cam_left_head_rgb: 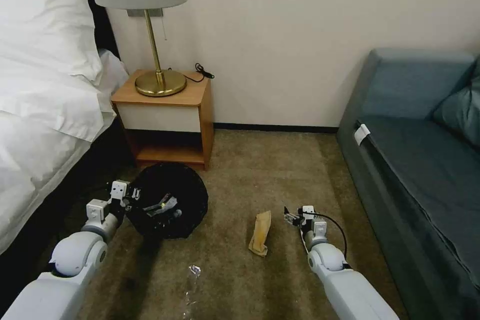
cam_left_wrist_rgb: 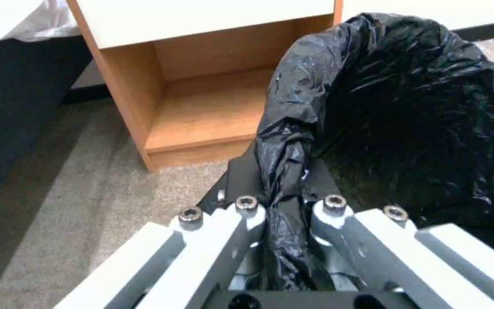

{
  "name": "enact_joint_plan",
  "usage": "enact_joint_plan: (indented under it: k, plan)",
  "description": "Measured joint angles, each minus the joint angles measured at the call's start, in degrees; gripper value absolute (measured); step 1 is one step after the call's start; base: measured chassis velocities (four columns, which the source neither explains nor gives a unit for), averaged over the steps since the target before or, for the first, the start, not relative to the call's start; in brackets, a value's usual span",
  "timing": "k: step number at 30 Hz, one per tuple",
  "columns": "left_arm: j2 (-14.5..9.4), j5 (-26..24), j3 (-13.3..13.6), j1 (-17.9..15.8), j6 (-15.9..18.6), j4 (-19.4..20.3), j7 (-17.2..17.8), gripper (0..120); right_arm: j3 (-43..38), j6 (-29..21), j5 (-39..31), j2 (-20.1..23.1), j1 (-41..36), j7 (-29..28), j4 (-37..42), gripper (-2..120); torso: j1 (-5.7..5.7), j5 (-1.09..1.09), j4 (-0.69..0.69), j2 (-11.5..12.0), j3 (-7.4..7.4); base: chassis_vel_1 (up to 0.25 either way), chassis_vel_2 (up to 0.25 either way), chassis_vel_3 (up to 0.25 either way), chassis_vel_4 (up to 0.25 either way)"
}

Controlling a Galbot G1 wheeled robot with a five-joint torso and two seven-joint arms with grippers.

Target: Pick up the trash bin, then pick up the garbage on the floor and place it into the trash bin.

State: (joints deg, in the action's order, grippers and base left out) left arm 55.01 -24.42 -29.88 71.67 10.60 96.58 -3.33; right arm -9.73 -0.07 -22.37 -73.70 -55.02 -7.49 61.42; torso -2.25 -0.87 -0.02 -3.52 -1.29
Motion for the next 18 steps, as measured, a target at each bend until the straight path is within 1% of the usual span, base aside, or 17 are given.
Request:
enact_joint_plan:
  k: [3, 10, 14, 18]
  plan:
    - [0.0, 0.0, 0.1, -0.1, 0.0, -0.2, 0.0, 4, 0.0, -0.2, 0.3, 0.0, 0.4, 0.0, -0.9, 100, 0.0, 0.01, 0.0, 0.0, 0.0, 0.0, 0.0, 0.0, 0.0]
    - [-0.2, 0.2, 1.4, -1.6, -0.2, -1.3, -0.2, 4, 0.4, -2.7, 0.6, 0.2, 3.1, 0.4, -5.8, 100, 0.0, 0.0, 0.0, 0.0, 0.0, 0.0, 0.0, 0.0, 0.0]
    - [0.0, 0.1, 2.1, -2.4, -0.2, -2.0, -0.2, 4, 0.5, -4.1, 0.3, 0.4, 5.0, 1.8, -8.7, 100, 0.0, 0.0, 0.0, 0.0, -0.01, 0.0, 0.0, 0.0, 0.0]
    - [0.0, 0.1, 2.3, -2.9, -0.2, -2.7, -0.3, 4, 0.6, -4.3, 0.3, 0.4, 5.6, 2.6, -10.3, 100, 0.0, 0.0, 0.0, 0.0, -0.01, 0.0, 0.0, 0.0, 0.0]
